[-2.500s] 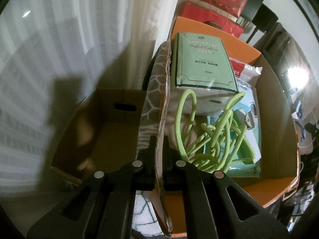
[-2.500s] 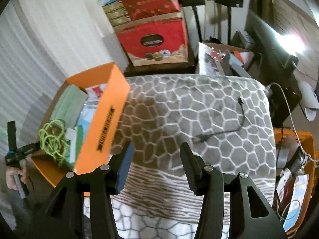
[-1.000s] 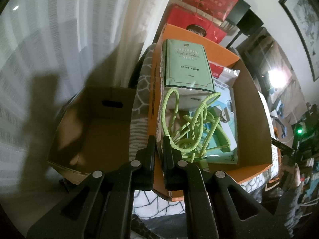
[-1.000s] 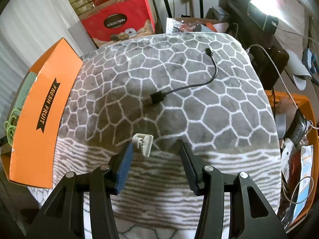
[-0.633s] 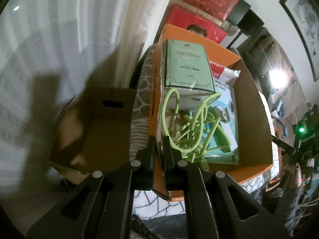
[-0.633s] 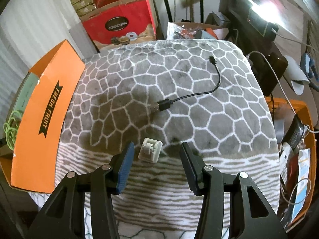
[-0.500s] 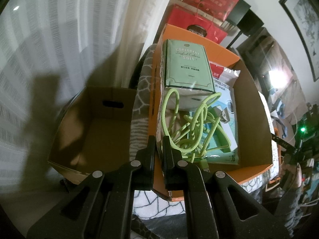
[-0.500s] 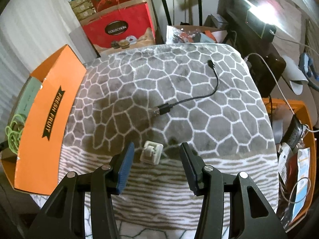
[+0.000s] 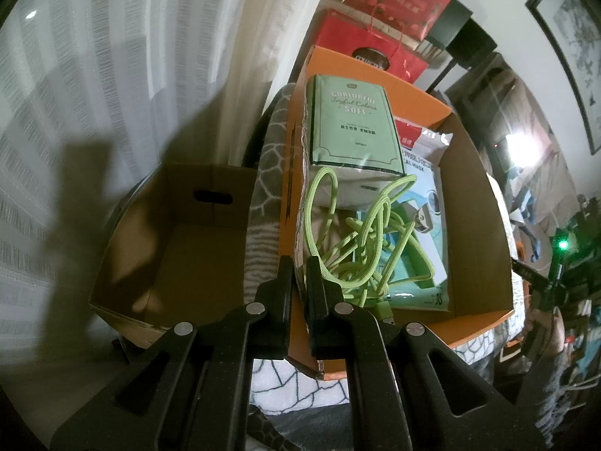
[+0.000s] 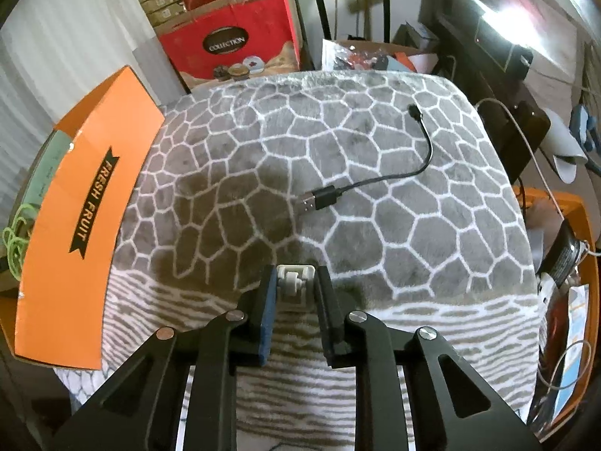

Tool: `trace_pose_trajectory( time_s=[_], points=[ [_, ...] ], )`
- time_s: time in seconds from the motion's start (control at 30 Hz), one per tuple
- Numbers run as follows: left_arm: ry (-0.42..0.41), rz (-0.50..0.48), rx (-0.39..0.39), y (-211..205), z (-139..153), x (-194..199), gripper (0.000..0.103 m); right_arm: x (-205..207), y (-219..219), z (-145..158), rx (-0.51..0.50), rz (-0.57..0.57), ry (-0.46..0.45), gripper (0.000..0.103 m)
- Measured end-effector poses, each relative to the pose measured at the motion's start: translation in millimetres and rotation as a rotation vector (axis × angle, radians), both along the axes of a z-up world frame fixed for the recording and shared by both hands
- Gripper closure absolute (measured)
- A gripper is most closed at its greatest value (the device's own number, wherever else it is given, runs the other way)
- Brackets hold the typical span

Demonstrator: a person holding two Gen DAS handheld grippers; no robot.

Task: Organize objects
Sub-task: 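Lift the white charger and carry it toward the orange box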

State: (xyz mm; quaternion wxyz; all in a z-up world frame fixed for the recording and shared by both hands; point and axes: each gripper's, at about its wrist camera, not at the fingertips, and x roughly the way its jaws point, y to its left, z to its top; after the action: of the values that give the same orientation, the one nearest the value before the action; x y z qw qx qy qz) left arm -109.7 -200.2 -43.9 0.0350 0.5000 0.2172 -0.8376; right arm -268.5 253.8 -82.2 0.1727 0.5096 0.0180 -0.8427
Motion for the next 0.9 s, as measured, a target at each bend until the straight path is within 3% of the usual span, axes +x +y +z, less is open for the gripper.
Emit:
trace_pose_trajectory(
  time_s=[0.43,0.9],
  points=[
    [0.000,0.000,0.000,-0.1,0.1,0.3,0.097,24.2,-28.6,47.5,-0.009,0.084,0.113,0.088],
    [0.001,0.001,0.002,-0.5,-0.3,0.4,0.097,53.2,-86.7,93.4,-0.017,0.236,0.198,0.088]
  ],
)
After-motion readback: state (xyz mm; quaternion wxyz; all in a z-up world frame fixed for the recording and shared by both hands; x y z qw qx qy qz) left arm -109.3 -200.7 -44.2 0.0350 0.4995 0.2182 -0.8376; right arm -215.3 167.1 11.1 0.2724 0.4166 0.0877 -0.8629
